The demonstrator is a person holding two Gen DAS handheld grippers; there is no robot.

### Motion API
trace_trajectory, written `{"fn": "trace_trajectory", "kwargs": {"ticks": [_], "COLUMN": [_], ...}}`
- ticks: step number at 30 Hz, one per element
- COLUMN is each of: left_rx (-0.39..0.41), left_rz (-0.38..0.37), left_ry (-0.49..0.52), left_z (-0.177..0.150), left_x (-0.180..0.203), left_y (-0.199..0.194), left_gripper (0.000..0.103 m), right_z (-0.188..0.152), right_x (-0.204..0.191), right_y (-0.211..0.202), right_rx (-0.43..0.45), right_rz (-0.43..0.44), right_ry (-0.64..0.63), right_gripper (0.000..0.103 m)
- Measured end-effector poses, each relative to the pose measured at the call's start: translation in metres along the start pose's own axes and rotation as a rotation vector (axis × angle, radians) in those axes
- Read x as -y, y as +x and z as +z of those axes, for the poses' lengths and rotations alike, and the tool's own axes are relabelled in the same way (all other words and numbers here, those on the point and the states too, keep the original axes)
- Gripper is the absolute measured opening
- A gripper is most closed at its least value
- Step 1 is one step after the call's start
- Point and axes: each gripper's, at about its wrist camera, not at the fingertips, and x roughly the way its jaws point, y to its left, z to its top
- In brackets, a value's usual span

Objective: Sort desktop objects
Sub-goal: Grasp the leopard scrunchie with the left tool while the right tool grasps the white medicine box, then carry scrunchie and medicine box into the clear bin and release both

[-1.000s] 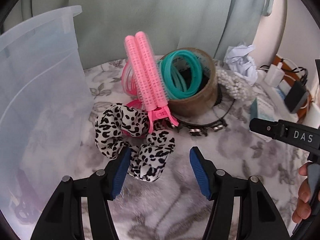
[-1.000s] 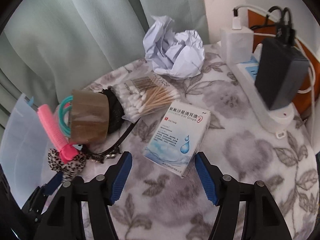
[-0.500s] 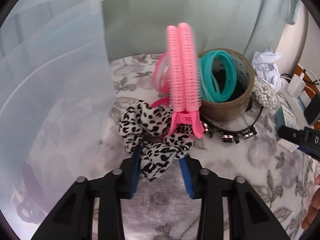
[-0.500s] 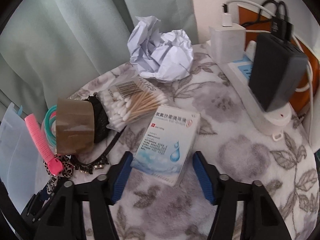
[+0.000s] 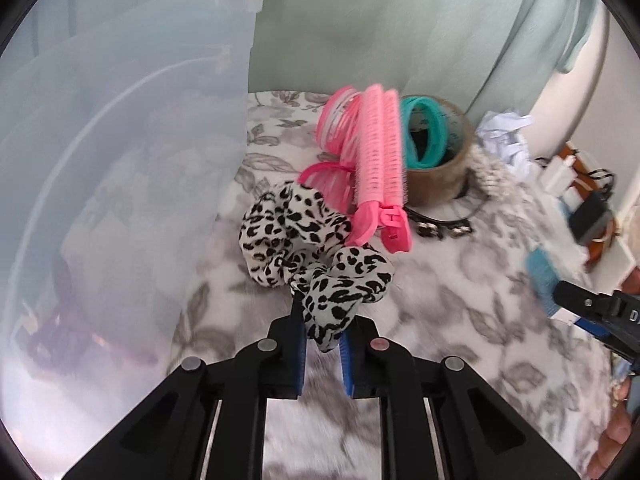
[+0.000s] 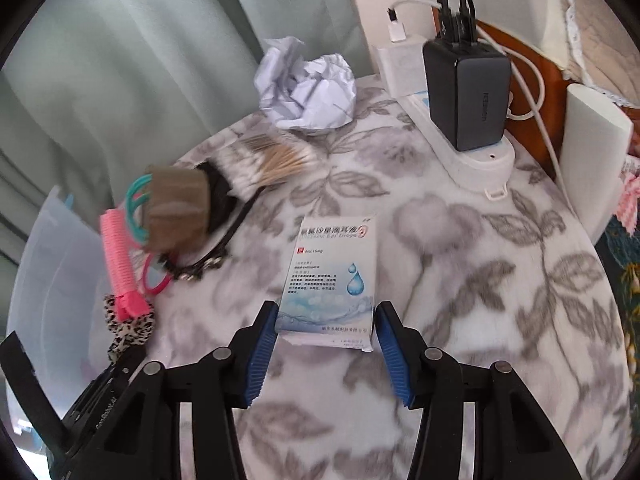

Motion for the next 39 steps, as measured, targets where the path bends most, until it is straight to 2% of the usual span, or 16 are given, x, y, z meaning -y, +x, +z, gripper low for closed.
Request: {"fn": "trace_trajectory", "kwargs": {"ticks": [2,4,5,7,9,16,21,25,29,33,39], "left_rx": [0.012,0.029,0.034,0.051,0.077,0.233,0.332,0.438,0.48,0.463,0.413], "left_rz": [-0.032,-0.069,-0.08,-0.114,-0.15,-0.247,-0.295,-0.261,-0.191,-0.125,-0.071], "left_ry": [0.001,-0.001,-0.002,-0.005,-0.007,-0.005,-0.019,-0.06,-0.125,-0.205,-0.288], "left_z": [-0.004,-0.009,-0.012,-0.009,-0.007,-0.007,-0.003,-0.001,-0.002,-0.005,-0.006], "left_x": [0.0,0.0,0.001,-0.001,-0.004,-0.01,-0.021,-0.046,-0.077,-0.11,-0.141], "left_y": [-0.013,-0.028,-0.036,-0.045,-0.059,-0.121,-0.161,-0.195,-0.209,-0.206,-0.191], "left_gripper": [0.014,0.014,0.014,0.014,0.013,0.013,0.013,0.013,0.013,0.014,0.014], "right_z": [-0.001,0.012,0.009,0.027,0.031,0.03,0.029,0.025,0.016,0.002,-0.018], "right_x": [-0.003,-0.033,-0.036,-0.055,-0.058,-0.101,-0.131,-0.164,-0.203,-0.245,-0.296], "right_y": [-0.012,-0.002,-0.011,0.001,-0.005,-0.024,-0.054,-0.07,-0.078,-0.075,-0.046], "right_rx": [0.015,0.025,0.035,0.05,0.07,0.162,0.222,0.257,0.262,0.25,0.182], "right_rz": [0.009,0.022,0.028,0.031,0.04,0.078,0.134,0.192,0.27,0.344,0.406], "right_ry": [-0.018,-0.028,-0.038,-0.054,-0.067,-0.131,-0.196,-0.274,-0.362,-0.463,-0.592], "right_gripper": [0.052,0.052,0.052,0.052,0.052,0.052,0.052,0.052,0.052,0.052,0.052]}}
